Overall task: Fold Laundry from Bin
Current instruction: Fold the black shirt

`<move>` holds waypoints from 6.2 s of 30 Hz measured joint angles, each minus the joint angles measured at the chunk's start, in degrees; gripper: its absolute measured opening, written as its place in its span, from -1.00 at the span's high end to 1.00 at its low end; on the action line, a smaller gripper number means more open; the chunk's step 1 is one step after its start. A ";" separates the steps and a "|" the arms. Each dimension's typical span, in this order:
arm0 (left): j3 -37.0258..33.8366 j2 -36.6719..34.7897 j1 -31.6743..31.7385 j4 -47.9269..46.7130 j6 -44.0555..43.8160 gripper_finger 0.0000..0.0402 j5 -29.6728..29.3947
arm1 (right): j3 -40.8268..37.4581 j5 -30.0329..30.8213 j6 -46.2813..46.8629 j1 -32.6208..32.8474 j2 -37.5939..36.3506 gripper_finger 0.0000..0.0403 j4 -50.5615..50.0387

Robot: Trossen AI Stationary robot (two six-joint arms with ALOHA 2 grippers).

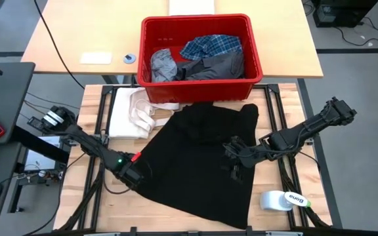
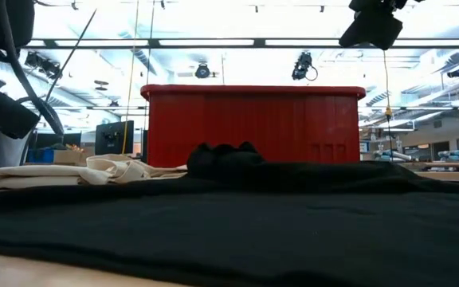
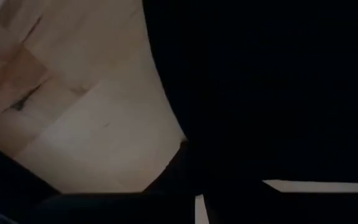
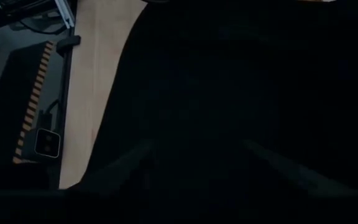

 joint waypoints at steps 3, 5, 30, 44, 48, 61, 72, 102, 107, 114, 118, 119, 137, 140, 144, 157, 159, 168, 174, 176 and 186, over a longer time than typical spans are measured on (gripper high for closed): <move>2.44 -0.72 0.40 -3.68 1.92 0.97 -2.29 | 0.00 -0.64 -0.03 -0.02 0.00 -0.20 -0.04; 6.04 -2.97 0.54 -8.30 3.23 0.98 -2.94 | 0.00 -2.86 0.22 -0.02 -0.11 -0.18 -0.19; 60.73 -16.34 -9.63 -14.90 32.73 1.00 -56.91 | -6.64 -17.92 -2.14 0.03 18.11 -0.02 9.81; 60.82 -11.11 -4.67 -4.40 42.57 0.96 -51.90 | 14.71 -20.25 -12.30 -6.31 24.86 -0.01 0.55; 60.80 -5.15 -0.85 0.02 44.25 0.96 -43.75 | 19.69 -15.72 -11.68 -4.50 19.88 -0.01 -10.80; 60.75 21.28 7.17 22.95 47.98 0.96 -6.74 | 20.37 -2.80 6.79 3.55 2.42 -0.01 -29.57; 60.71 35.93 7.03 37.76 36.67 0.96 14.25 | 18.68 -4.70 12.01 9.65 2.42 -0.01 -30.42; 60.82 1.77 -12.15 -23.96 18.26 0.96 -9.03 | 22.43 -9.38 7.03 19.91 39.81 0.09 19.97; 60.82 1.76 -13.79 -29.09 17.84 0.96 -12.02 | 27.10 0.39 6.29 24.59 46.11 0.14 16.68; 60.82 1.80 -13.66 -28.05 18.50 0.96 -15.08 | 28.80 -5.43 9.29 24.76 51.83 -0.08 16.75; 60.80 1.80 -13.69 -28.06 18.50 0.96 -15.10 | 29.08 -2.08 6.50 24.90 51.96 -0.24 16.89; 60.82 1.82 -13.69 -28.04 18.47 0.96 -15.18 | 29.11 -0.78 5.33 24.93 51.95 -0.28 16.69; 60.79 1.87 -13.64 -27.16 18.82 0.96 -15.63 | 29.09 1.51 -14.16 23.39 51.93 -0.26 14.00; 60.79 1.87 -13.64 -27.79 18.91 0.95 -15.63 | 28.87 -0.92 -14.16 22.27 51.88 -0.26 14.31; 60.79 1.89 -13.64 -28.54 18.96 0.95 -15.63 | 28.26 -1.94 -14.39 21.57 51.87 -0.26 15.18; 60.79 1.89 -13.64 -28.59 20.30 0.95 -15.69 | 28.24 -6.90 -21.16 22.78 51.84 -0.19 18.06; 60.79 1.89 -13.64 -28.60 20.40 0.95 -15.69 | 28.24 -3.72 -22.87 23.32 51.84 -0.17 16.03; 60.79 1.89 -13.64 -28.61 20.18 0.95 -15.87 | 24.38 -3.62 -27.92 22.73 51.87 -0.14 19.12; 60.77 1.89 -13.64 -28.61 20.01 0.95 -15.91 | 23.74 -7.26 -30.27 22.62 51.82 -0.03 19.69; 60.77 1.89 -13.64 -28.61 20.01 0.95 -15.91 | 23.74 -7.72 -30.99 22.62 51.80 0.03 19.67; 60.77 1.89 -13.64 -28.61 19.74 0.95 -15.89 | 23.76 -10.63 -29.02 21.83 51.80 0.61 19.90</move>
